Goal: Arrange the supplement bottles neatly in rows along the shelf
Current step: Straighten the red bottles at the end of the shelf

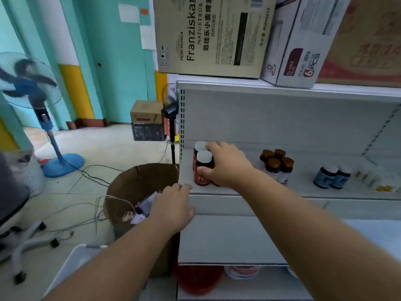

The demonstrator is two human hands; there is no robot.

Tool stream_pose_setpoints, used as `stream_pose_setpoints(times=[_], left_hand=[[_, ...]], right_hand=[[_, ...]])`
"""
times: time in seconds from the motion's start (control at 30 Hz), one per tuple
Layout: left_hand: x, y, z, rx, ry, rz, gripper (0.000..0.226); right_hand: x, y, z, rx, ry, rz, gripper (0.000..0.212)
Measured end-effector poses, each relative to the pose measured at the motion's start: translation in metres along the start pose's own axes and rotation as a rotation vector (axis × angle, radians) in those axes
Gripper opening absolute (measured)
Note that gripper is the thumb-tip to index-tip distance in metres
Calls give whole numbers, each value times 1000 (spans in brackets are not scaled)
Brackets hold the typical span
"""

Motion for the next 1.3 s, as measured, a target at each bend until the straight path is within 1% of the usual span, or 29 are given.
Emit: stream_pose_setpoints(times=[0.1,0.23,0.33,0.4,0.43,0.5,0.57,0.63,0.7,0.77,0.83,0.9,0.97,1.03,1.1,1.17,1.2,1.27,1.3], left_hand=[[25,-3,2,-14,22,-35,61],[43,-4,12,-2,-5,-50,59],[52,-5,13,10,-5,-44,60],[56,-6,12,-13,7,-47,60],[58,-9,11,-33,22,-55,61],[59,-13,9,-78,31,-73,61],[60,-17,7,-135,35,-89,64],[60,-21,5,-248,56,-116,69],[57,-23,3,-410,91,-130,71],[50,-19,0,-601,112,-124,70],[44,-14,-3,-742,128,-118,68],[40,-11,-10,-819,175,-110,64],[37,-8,-17,-862,206,-100,60],[36,-5,-20,-886,209,-89,57],[37,0,-20,-942,168,-70,63],[37,4,-16,-1011,125,-58,74],[38,6,-13,-1038,104,-61,75],[37,10,-7,-1121,72,-84,69],[38,11,-3,-1170,62,-98,63]], right_hand=[[34,12,11,-40,-5,-30,67],[70,18,37,-181,-51,-55,53],[78,17,50,-222,-21,-90,40],[81,16,52,-232,27,-118,31],[82,16,50,-236,53,-130,28],[82,17,49,-204,53,-147,26],[82,19,47,-118,14,-161,27],[77,20,38,53,-4,-171,27],[70,23,19,277,52,-162,22],[61,31,0,509,116,-115,20],[55,37,-10,701,130,-51,19],[53,38,-11,812,112,-18,17],[54,37,-7,951,59,-17,14],[55,37,-1,1096,1,-8,13],[55,41,-1,1171,16,7,15],[54,46,-4,1204,75,25,24],[54,48,-3,1214,89,40,29],[54,50,6,1247,40,69,31],[54,49,12,1288,-17,69,27]])
Point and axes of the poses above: each hand's wrist, its own x-axis towards the middle knuckle, its own z-axis out of the palm, y = z × x, the point moved 10 cm from there along x, towards the middle knuckle, and after that the axes turned 5 degrees about -y, right-handed, at the moved point
